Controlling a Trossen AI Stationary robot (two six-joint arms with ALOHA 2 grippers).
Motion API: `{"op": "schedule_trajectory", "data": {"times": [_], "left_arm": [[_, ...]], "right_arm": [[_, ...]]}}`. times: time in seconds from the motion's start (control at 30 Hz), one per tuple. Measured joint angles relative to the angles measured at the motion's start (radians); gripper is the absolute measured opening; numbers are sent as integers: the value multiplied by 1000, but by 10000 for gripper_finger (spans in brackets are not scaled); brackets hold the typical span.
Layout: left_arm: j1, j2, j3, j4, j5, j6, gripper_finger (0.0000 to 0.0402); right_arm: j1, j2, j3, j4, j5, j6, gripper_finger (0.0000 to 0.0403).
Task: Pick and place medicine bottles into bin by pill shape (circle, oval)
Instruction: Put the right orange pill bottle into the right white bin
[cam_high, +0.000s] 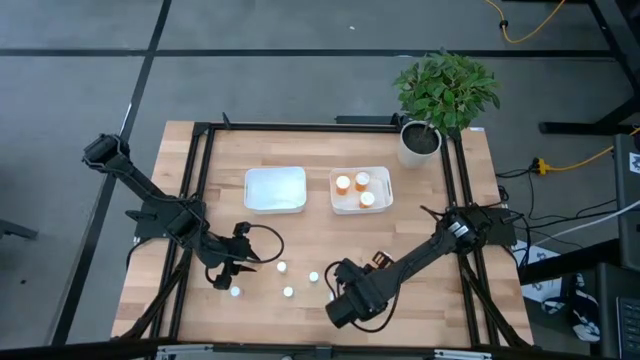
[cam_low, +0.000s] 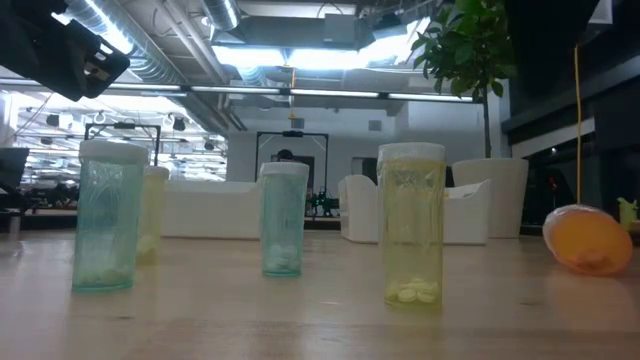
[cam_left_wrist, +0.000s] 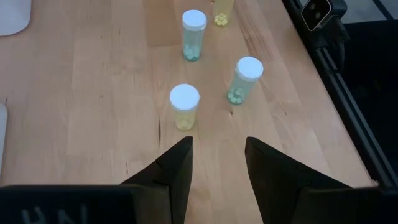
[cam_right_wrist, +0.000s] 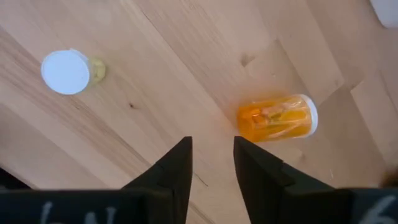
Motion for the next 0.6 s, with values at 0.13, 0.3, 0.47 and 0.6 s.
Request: {"op": "schedule_trajectory", "data": {"times": [0.13, 0.3, 0.47, 0.6], "left_arm": [[0, 0, 0, 0, 0, 0, 140], [0, 0, 0, 0, 0, 0, 140], [0, 0, 0, 1, 0, -5, 140], [0, 0, 0, 4, 0, -9, 140]], "right_arm": [[20, 0, 0, -2, 21, 4, 118], [61, 0, -1, -2, 74, 71, 118], [111, -3, -1, -2, 152, 126, 118], [130, -55, -7, 0, 253, 131, 118]]}}
